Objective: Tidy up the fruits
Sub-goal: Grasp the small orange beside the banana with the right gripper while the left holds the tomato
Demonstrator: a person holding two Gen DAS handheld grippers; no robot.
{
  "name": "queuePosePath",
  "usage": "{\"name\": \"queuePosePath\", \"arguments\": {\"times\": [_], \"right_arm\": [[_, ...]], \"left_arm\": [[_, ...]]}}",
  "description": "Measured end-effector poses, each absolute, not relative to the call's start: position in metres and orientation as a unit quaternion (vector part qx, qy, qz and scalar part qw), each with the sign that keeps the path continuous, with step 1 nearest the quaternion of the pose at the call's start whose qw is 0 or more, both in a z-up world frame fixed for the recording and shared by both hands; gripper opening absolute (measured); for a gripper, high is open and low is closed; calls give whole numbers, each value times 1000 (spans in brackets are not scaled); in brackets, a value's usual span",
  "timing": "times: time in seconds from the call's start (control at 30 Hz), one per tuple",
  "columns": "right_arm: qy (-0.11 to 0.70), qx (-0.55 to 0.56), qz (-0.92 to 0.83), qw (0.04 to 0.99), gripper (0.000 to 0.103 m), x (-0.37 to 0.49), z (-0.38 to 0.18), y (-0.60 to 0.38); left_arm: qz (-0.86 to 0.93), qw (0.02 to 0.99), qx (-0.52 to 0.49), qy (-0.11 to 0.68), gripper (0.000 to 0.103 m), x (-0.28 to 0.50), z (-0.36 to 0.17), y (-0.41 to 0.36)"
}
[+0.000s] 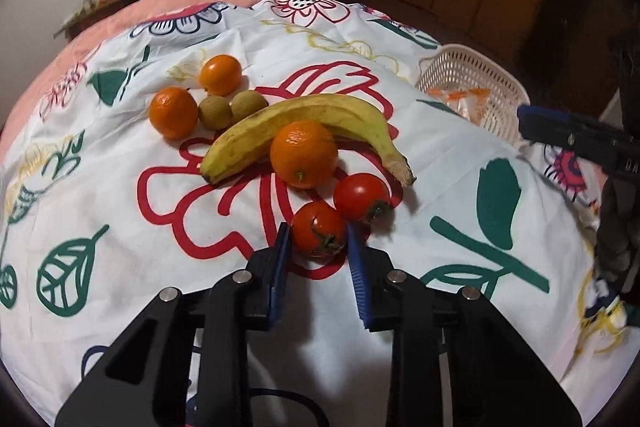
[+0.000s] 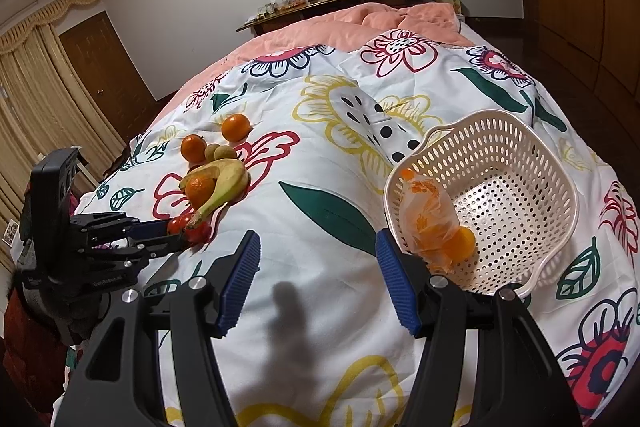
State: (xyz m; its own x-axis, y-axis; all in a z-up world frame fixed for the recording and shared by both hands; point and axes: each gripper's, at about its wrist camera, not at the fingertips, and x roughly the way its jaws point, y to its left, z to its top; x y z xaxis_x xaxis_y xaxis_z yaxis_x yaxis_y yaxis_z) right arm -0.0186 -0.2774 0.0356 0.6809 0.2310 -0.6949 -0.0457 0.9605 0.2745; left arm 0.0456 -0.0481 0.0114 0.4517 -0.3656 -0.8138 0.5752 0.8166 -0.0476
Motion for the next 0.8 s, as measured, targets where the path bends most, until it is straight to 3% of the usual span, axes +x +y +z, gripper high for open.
{"name": "queuePosePath", "arguments": {"times": [0.8], "right_arm": [[389,41,169,905,60,-12,61,-196]], "left_arm": [[-194,907,83,365,29,6,56,-8]]}}
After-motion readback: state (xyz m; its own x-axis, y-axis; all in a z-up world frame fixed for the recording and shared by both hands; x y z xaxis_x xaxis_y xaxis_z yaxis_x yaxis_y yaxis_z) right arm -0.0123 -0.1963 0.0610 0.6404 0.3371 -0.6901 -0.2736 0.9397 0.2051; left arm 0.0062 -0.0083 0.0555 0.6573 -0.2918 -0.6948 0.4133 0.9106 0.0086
